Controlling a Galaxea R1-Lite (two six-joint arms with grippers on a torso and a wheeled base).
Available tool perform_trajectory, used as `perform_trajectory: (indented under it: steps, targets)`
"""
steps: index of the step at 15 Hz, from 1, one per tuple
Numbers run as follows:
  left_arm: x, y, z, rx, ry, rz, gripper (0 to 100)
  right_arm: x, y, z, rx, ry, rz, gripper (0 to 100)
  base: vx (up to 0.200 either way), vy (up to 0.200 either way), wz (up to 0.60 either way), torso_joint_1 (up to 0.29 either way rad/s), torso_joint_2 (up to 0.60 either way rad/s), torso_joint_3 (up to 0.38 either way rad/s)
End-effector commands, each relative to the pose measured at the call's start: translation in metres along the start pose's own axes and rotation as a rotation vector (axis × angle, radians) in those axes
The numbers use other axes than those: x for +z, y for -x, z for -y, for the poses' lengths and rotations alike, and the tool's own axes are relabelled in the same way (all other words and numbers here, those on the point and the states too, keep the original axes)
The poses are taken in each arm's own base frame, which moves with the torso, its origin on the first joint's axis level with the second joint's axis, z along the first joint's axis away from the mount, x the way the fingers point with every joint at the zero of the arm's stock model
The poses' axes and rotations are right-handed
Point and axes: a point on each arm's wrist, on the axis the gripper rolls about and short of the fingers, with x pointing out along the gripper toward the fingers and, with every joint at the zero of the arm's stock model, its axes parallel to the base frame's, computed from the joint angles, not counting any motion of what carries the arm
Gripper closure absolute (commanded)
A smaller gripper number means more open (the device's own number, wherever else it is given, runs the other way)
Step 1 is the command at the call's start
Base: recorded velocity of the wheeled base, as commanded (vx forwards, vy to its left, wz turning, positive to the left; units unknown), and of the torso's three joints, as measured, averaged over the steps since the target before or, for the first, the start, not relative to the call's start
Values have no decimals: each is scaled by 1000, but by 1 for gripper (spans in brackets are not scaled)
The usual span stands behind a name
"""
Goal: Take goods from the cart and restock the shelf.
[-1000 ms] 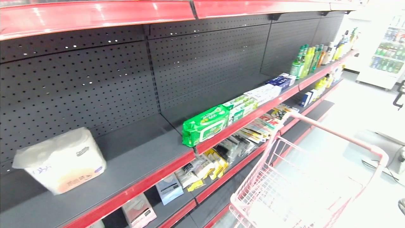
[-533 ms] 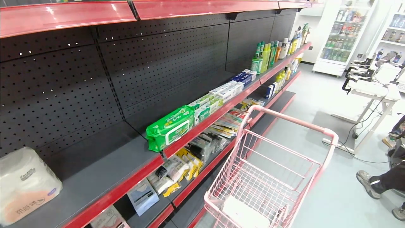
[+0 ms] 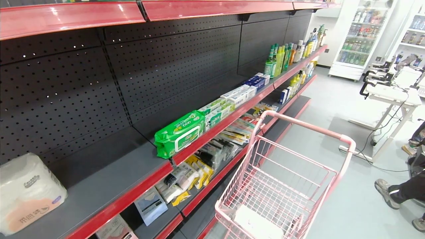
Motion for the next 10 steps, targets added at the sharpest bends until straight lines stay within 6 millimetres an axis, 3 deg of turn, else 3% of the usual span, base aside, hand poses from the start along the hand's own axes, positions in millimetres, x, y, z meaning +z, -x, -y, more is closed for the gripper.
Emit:
perform_trajectory:
  steps: [1,2,3,5,8,10]
  targets:
    - [0,0,0,0,0,-1,0,49,-181,-10,87,113,-379,0,0,0,0,0,0,0]
    - [0,0,0,0,0,-1,0,36,-204,-23,131,135,-457,0,0,0,0,0,0,0]
    - [0,0,0,2,-12,-1,0,1,-242,-43,203,164,-607,0,0,0,0,0,0,0]
    - [0,0,0,2,-21,-1,0,-48,-282,-86,310,239,-771,0,0,0,0,0,0,0]
    - [0,0,0,2,-21,-1,0,-84,-305,-122,391,345,-850,0,0,0,0,0,0,0]
    - [0,0,0,2,-20,-1,0,-105,-309,-133,456,428,-895,0,0,0,0,0,0,0]
